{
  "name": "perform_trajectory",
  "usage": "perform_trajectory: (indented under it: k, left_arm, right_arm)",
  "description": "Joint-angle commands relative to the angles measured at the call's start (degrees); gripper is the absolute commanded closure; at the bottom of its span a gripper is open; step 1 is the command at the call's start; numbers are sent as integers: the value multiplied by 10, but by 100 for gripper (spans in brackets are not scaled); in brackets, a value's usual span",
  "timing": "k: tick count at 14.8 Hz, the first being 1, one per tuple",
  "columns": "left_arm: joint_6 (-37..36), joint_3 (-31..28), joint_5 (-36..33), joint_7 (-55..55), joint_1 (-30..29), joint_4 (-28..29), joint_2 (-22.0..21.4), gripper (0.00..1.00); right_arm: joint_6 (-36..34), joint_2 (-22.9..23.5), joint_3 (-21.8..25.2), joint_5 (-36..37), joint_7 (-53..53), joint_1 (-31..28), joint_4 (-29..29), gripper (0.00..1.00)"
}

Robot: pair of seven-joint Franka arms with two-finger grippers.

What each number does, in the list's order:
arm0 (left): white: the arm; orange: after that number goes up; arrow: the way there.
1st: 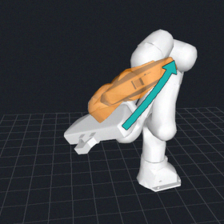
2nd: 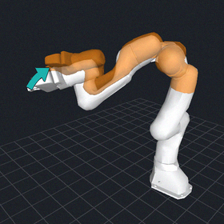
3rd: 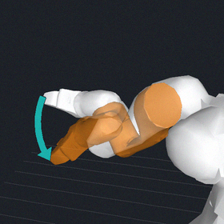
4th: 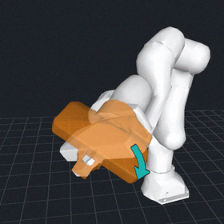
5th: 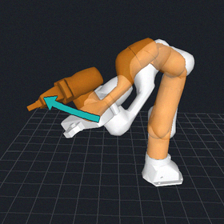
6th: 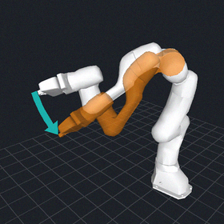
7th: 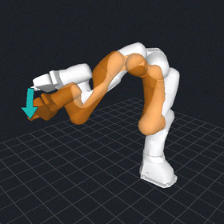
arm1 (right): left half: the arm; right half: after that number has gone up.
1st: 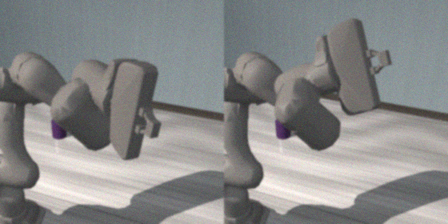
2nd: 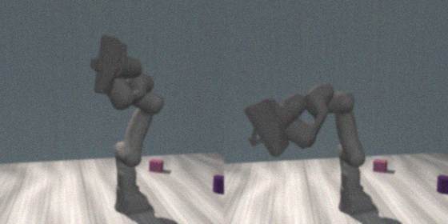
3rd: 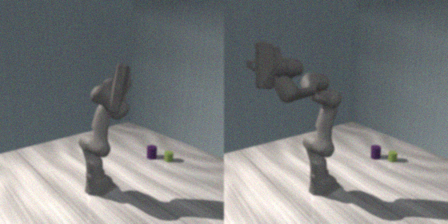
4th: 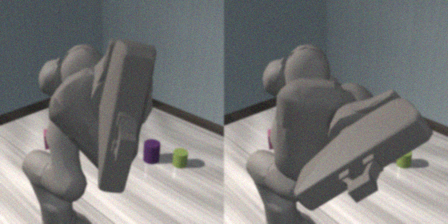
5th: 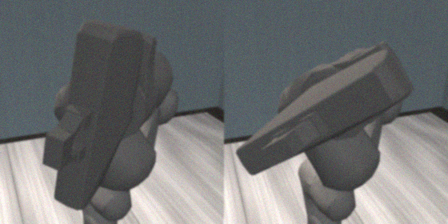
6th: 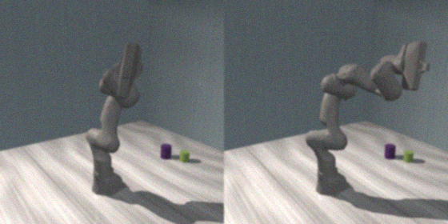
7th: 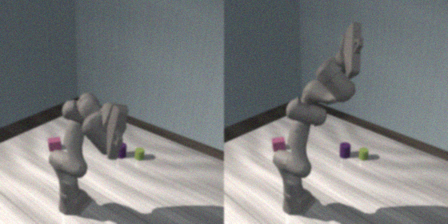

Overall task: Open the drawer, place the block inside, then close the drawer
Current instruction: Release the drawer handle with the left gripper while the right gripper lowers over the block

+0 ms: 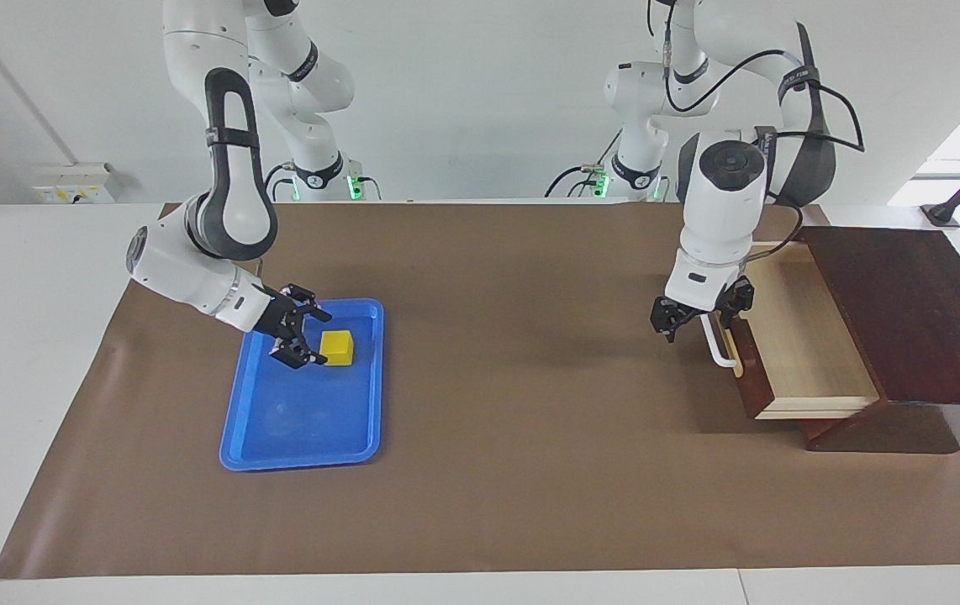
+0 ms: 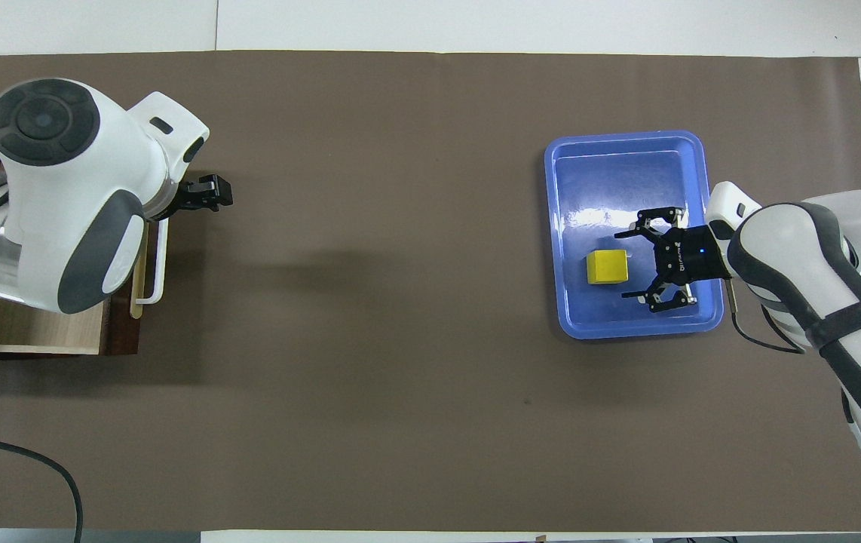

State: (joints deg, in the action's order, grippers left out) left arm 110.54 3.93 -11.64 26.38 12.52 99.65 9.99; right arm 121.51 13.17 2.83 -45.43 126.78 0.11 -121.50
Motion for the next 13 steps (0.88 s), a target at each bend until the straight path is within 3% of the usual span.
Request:
perform_trajectory:
  k: [1,8,13]
  left_arm:
    - [-76,-8,59,49,1,-79,9,0]
    - [-89,-9,112,302,-7,-87,-18,0]
    - [-92,-7,123,350,-5,-83,-20,0]
  right_arm:
    - [-10,11,-3,-13,30,-11,7,0]
    - [-1,15,-2,-26,33,-6,3,0]
    - [2,15,-2,-27,40,-1,-1,0]
